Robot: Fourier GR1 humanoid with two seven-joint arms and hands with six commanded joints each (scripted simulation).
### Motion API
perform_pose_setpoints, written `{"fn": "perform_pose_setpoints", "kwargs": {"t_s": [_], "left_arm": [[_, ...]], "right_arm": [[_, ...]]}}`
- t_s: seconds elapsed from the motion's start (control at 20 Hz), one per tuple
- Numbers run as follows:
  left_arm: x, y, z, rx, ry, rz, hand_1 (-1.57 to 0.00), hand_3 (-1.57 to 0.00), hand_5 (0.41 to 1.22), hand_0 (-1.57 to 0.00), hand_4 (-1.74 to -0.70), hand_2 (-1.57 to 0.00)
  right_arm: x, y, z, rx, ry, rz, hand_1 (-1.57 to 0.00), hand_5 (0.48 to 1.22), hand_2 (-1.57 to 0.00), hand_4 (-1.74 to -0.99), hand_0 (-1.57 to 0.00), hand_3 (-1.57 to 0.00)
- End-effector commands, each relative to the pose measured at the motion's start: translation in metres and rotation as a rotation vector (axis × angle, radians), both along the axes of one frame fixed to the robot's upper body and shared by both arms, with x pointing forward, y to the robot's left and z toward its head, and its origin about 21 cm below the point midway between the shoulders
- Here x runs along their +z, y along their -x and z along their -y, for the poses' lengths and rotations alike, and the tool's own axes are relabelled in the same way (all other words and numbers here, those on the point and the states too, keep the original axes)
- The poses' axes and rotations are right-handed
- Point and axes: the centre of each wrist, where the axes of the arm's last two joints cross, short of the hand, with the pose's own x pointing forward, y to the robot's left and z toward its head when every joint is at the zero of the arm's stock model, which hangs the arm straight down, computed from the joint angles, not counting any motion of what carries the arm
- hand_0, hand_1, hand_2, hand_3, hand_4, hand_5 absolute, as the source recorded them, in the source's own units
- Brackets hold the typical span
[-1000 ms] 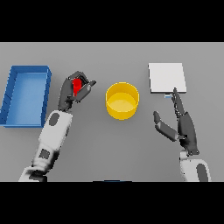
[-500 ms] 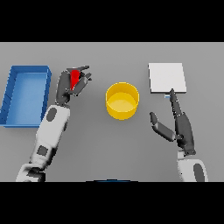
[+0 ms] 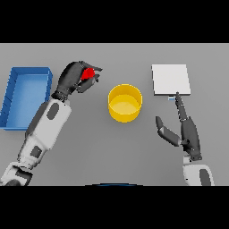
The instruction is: Pick up the red beaker and tilt it to pour out 1 green nut into yellow bowl. Pick up the yellow bowl and place it on the metallic measuring scale.
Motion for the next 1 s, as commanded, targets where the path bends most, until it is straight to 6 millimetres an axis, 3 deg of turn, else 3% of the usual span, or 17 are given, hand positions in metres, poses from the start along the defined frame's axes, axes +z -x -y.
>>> {"fn": "perform_pose_setpoints", "kwargs": {"t_s": [0.0, 0.15, 0.3, 0.5, 0.7, 0.95], "left_arm": [[0.001, 0.003, 0.003, -0.007, -0.018, -0.002, -1.56, -1.55, 1.128, -1.56, -1.74, -1.56], [0.01, 0.004, 0.011, -0.039, -0.155, 0.003, -1.56, -1.56, 1.149, -1.56, -1.74, -1.56], [0.034, -0.005, 0.031, -0.12, -0.415, 0.057, -1.57, -1.57, 1.166, -1.57, -1.74, -1.57], [0.049, -0.012, 0.055, -0.222, -0.728, 0.08, -1.57, -1.57, 1.199, -1.57, -1.74, -1.57], [0.058, -0.019, 0.074, -0.308, -1.004, 0.088, -1.57, -1.57, 1.212, -1.57, -1.58, -1.57], [0.064, -0.021, 0.095, -0.36, -1.266, 0.126, -1.57, -1.57, 1.218, -1.57, -1.68, -1.57]], "right_arm": [[0.001, 0.0, -0.001, 0.001, 0.013, 0.006, 0.0, 0.665, 0.0, -1.092, 0.0, 0.0], [0.004, -0.001, -0.001, 0.004, 0.002, -0.002, 0.0, 0.67, 0.0, -1.096, 0.0, 0.0], [0.006, -0.003, -0.002, 0.015, -0.001, -0.004, 0.0, 0.69, 0.0, -1.062, 0.0, 0.0], [0.008, -0.002, -0.002, 0.008, 0.009, 0.013, 0.0, 0.689, 0.0, -1.068, 0.0, 0.0], [0.004, -0.004, -0.002, 0.017, -0.012, -0.001, 0.0, 0.681, 0.0, -1.063, 0.0, 0.0], [0.006, -0.002, -0.003, 0.034, -0.011, -0.002, 0.0, 0.684, 0.0, -1.067, 0.0, 0.0]]}}
